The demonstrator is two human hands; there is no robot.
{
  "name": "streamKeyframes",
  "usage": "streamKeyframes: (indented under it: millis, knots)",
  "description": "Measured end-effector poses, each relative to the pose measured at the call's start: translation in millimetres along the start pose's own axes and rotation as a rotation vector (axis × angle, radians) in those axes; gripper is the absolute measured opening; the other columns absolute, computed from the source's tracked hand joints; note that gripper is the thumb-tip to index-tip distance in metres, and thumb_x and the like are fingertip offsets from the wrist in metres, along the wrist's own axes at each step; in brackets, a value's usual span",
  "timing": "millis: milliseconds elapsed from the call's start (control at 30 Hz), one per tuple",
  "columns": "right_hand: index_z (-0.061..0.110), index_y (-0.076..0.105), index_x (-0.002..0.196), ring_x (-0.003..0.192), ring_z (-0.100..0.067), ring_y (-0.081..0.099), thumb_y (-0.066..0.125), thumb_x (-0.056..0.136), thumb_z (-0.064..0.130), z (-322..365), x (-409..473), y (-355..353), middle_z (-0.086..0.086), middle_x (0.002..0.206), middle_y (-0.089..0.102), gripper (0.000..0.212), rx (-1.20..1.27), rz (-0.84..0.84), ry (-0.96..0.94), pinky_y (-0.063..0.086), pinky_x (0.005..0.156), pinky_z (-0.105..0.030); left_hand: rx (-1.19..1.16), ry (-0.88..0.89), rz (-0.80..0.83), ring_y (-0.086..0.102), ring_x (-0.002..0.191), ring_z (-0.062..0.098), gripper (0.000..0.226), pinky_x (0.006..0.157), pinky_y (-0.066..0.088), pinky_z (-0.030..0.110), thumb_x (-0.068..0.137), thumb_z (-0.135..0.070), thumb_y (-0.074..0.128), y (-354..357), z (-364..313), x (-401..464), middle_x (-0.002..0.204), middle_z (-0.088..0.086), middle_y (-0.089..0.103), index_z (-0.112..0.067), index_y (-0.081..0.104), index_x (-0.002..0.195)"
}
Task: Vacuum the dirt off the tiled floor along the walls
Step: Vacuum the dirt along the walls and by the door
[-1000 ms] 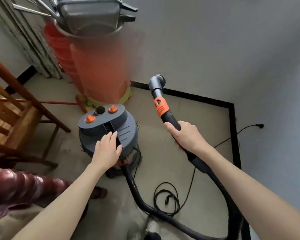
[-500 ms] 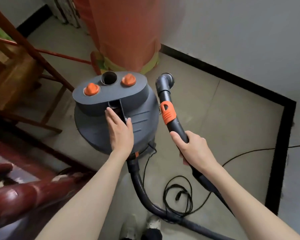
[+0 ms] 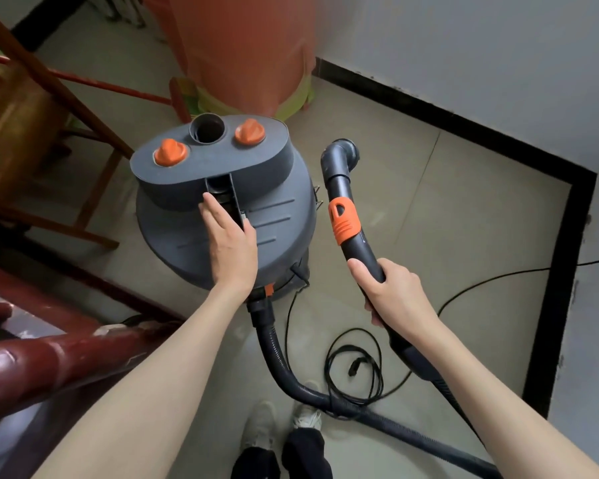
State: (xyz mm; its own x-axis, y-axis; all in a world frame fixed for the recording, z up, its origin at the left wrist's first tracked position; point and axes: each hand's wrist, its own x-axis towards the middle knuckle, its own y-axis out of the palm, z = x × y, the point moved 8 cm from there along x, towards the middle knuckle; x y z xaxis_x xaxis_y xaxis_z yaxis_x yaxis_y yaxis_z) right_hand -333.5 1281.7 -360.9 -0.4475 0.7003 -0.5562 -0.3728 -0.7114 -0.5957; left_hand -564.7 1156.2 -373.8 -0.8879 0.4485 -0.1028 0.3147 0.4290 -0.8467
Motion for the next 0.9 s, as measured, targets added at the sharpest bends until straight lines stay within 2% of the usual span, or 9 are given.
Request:
streamKeyframes:
  millis: [267,467,600,767,900]
  knots:
    - [0.02,0.05,0.075,0.037,-0.015,0.057,0.049,0.087,0.063,-23.1,-35.9,7.5,-0.004,0.06,0.064,0.045,0.041,-0.054,0.011,0.047,0.051,-0.03,0.049,0.106,0.046,0.022,0.142,0.035,0.068,0.109,0.036,0.038,0.101,-0.021,0.039,1.6,9.3,-39.7,0.155,0.027,0.005,0.005,-0.003,0.148]
    - [0.022,0.049,0.073,0.036,-0.011,0.055,0.049,0.088,0.061,-45.7,-71.0,19.7,-0.002,0.057,0.062,0.042,0.053,-0.1,0.035,0.042,0.046,-0.025,0.062,0.143,0.092,0.028,0.139,0.036,0.068,0.105,0.04,0.037,0.1,-0.02,0.039,4.4,11.0,-81.5,0.153,0.029,0.01,0.006,-0.003,0.147]
    - [0.021,0.048,0.072,0.037,-0.013,0.057,0.049,0.087,0.062,-61.1,-97.4,23.3,-0.003,0.057,0.062,0.043,0.082,-0.14,0.055,0.043,0.049,-0.028,0.055,0.164,0.135,0.025,0.14,0.036,0.07,0.107,0.039,0.037,0.1,-0.019,0.04,6.3,14.2,-111.9,0.154,0.028,0.007,0.005,-0.006,0.147]
    - [0.02,0.048,0.072,0.042,-0.019,0.06,0.048,0.085,0.065,-86.0,-130.1,21.5,-0.004,0.06,0.064,0.047,0.047,-0.165,0.1,0.053,0.059,-0.038,0.109,0.196,0.169,0.018,0.143,0.035,0.07,0.111,0.034,0.038,0.099,-0.017,0.039,8.8,16.6,-147.4,0.153,0.03,0.005,0.01,-0.008,0.145]
    - [0.019,0.049,0.074,0.044,-0.018,0.061,0.048,0.084,0.067,-108.2,-159.7,22.4,-0.003,0.061,0.065,0.048,0.025,-0.177,0.121,0.054,0.063,-0.039,0.102,0.204,0.18,0.019,0.142,0.036,0.071,0.111,0.034,0.038,0.099,-0.016,0.04,7.8,19.7,-179.3,0.153,0.03,0.005,0.01,-0.007,0.145]
